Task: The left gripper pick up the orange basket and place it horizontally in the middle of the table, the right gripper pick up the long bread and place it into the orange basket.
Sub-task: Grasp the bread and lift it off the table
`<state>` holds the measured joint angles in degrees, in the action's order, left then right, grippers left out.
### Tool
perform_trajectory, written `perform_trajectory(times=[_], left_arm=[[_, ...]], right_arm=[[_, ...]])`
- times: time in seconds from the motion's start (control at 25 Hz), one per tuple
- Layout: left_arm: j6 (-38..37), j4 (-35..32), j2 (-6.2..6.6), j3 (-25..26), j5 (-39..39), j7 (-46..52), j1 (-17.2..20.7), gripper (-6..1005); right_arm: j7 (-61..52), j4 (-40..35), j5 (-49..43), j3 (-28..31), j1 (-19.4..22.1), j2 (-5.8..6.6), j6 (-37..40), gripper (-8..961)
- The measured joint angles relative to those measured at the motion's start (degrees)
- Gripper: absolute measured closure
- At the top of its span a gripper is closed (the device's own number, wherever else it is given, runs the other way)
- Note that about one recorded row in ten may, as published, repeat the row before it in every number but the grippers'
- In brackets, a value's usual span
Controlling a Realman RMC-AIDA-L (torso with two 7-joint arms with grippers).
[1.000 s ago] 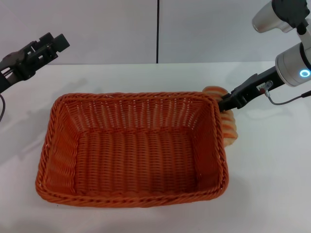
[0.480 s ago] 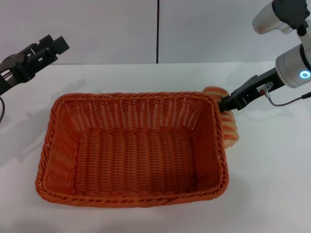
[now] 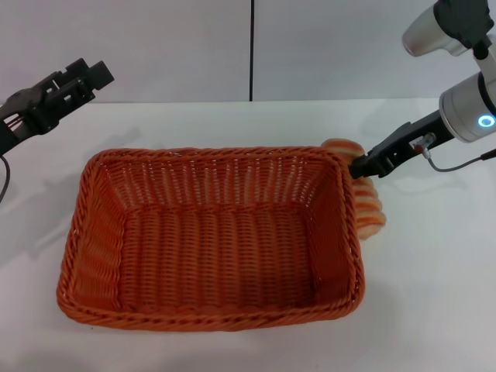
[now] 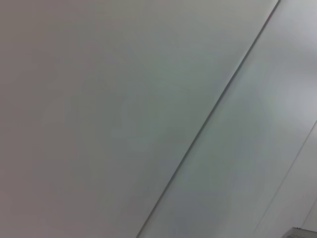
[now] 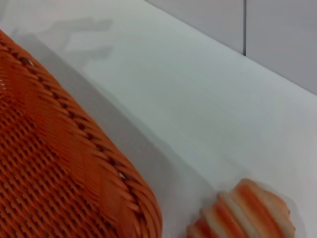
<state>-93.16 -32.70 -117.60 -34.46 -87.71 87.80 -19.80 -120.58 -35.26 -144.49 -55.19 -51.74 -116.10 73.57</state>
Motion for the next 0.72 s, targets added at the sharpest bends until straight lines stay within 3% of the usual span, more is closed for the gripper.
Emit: perform_trajectory(times=[0.32,0.72], left_arm=[[0.00,0.00,0.00,0.01,0.00,0.00,-0.12,218],[0.00,0.00,-0.08,0.01,0.00,0.00,-0.06,218]], right_arm=[[0.00,-0.23,0.00,0.00,0.36,0.00,0.00,897],[0.03,-0.30,0.04,0.01,0.57,0.00,0.00,922]])
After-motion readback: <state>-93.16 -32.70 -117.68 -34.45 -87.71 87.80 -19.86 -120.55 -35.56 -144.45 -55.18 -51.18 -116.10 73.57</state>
